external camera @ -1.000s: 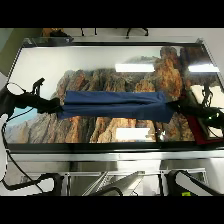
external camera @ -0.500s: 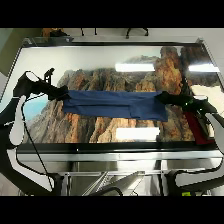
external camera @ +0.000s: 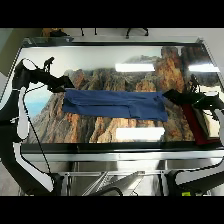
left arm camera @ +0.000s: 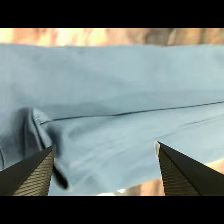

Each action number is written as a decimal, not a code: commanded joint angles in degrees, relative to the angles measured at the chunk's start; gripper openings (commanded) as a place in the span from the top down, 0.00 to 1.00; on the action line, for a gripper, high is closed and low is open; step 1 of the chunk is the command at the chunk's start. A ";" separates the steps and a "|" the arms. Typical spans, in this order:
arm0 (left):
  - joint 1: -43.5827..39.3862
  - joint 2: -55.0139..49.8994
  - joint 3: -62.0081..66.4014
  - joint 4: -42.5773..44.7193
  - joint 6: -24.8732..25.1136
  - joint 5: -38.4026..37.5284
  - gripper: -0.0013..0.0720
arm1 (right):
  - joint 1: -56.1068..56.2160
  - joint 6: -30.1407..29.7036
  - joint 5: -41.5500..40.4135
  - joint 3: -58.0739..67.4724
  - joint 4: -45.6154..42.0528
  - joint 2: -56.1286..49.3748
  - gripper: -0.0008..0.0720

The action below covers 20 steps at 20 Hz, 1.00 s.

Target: Fold the shirts.

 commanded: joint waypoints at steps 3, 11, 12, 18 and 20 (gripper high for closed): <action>-1.66 -0.26 5.73 -0.96 -3.87 -3.19 0.02 | 1.11 1.62 6.86 0.52 -1.60 -4.13 0.02; -10.62 -0.33 5.18 -0.83 -3.56 1.18 0.58 | 6.95 1.66 1.88 0.66 -1.57 -6.49 0.68; -12.11 -0.33 5.18 -0.85 -3.58 2.14 0.75 | 6.93 1.66 2.78 0.96 -1.62 -6.45 0.80; -22.29 -3.56 5.18 -0.83 -3.61 6.38 0.96 | 6.99 3.48 13.86 11.17 -1.16 -3.26 0.96; -26.58 -6.93 5.18 -0.87 -3.61 7.82 0.96 | 6.99 5.25 20.11 15.54 1.05 -0.70 0.96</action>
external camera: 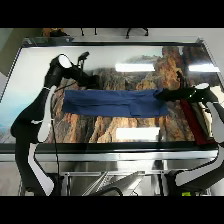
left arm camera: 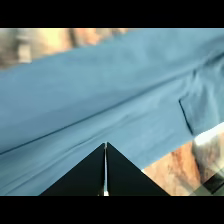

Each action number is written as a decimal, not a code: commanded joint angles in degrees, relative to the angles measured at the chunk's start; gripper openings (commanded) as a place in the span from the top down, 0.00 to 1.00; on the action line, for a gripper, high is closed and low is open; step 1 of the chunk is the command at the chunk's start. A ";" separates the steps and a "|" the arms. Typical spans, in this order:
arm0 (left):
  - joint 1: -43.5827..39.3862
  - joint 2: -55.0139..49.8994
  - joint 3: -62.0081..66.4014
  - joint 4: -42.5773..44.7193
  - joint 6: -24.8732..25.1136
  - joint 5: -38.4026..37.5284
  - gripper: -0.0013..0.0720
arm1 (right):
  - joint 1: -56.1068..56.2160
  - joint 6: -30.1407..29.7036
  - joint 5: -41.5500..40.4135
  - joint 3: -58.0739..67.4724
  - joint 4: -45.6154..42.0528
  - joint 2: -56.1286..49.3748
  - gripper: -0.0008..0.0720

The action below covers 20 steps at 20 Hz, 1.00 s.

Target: Fold the shirts.

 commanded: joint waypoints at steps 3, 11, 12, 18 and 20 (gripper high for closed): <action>-12.87 -8.31 0.07 -0.22 -0.02 9.35 0.96 | 0.09 6.05 15.91 10.84 4.76 6.05 0.96; -23.69 -12.94 0.07 -6.47 -1.92 31.28 0.96 | 0.09 9.38 20.81 16.15 8.81 12.92 0.96; -23.67 -12.90 0.09 -8.31 -1.92 32.17 0.96 | 0.09 9.38 20.76 16.13 8.79 12.85 0.96; -15.30 -3.02 0.17 -19.91 3.80 15.91 0.96 | 1.86 11.69 19.85 16.06 8.81 12.15 0.96; -9.55 4.90 0.17 -23.65 6.62 8.55 0.96 | 5.35 11.78 17.33 16.06 8.83 11.91 0.96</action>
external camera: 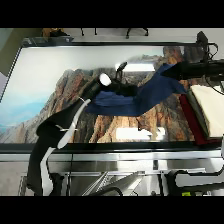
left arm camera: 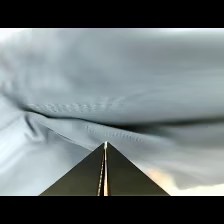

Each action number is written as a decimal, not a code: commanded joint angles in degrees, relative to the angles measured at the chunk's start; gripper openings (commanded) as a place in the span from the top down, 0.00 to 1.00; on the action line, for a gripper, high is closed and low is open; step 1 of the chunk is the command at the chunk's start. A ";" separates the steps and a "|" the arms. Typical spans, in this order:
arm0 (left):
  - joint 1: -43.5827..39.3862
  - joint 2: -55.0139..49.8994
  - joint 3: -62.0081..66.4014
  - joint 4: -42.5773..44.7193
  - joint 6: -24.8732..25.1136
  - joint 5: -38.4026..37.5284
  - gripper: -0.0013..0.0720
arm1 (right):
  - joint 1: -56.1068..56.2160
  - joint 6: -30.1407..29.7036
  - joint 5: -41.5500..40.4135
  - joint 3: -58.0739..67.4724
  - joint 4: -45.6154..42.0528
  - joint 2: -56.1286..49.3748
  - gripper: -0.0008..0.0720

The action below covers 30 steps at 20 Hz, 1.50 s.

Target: Fold the shirts.

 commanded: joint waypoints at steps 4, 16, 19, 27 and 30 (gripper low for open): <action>17.29 23.17 0.04 -8.76 4.81 -16.83 0.96 | 16.90 0.90 -14.43 0.07 0.20 -2.89 0.96; 28.28 42.01 -18.08 -7.96 13.97 -25.22 0.96 | 50.23 -6.05 -53.83 1.03 0.00 -19.65 0.40; 28.79 42.66 -20.06 -8.24 14.71 -25.14 0.96 | 42.10 -2.54 -43.58 1.03 -5.03 -12.44 0.40; 28.79 42.66 -20.06 -8.24 14.71 -27.41 0.96 | 14.21 16.94 -19.50 -2.14 -29.16 -8.09 0.37; 28.79 42.66 -20.06 -8.26 14.71 -27.39 0.96 | 12.79 16.00 -18.40 -5.09 -28.94 -12.37 0.16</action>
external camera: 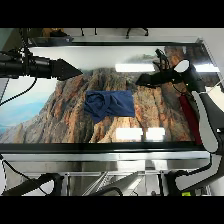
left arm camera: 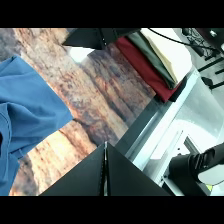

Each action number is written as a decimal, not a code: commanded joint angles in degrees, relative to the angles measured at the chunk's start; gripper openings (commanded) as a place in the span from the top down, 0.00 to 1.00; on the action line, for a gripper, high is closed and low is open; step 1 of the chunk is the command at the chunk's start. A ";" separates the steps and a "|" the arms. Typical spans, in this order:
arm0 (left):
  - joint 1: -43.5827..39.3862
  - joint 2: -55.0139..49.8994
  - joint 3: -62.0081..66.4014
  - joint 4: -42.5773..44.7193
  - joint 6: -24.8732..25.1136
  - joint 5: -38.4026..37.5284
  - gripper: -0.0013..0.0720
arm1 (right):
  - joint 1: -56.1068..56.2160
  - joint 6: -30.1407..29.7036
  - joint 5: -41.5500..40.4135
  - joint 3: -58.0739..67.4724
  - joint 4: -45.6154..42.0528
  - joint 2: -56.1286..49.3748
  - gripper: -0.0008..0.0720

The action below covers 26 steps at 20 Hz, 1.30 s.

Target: Fold the shirts.

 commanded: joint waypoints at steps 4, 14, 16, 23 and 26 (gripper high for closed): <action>0.04 0.04 -0.07 0.02 0.09 -0.39 0.96 | -0.68 -2.32 3.74 -2.73 3.21 -9.01 0.16; 0.04 0.04 -0.07 0.04 0.11 -0.35 0.96 | 4.48 -9.40 4.09 -2.71 13.46 -15.15 0.31; 0.04 0.04 -0.07 0.07 0.11 -0.37 0.96 | 5.03 -12.57 4.42 -2.71 17.75 -15.15 0.65; 0.04 0.04 -0.07 0.07 0.09 -0.42 0.96 | 0.11 -18.95 9.16 7.23 43.63 -3.82 0.96; 0.02 0.04 -0.07 0.04 0.09 -0.42 0.96 | -7.72 -15.08 1.14 17.40 45.51 2.19 0.96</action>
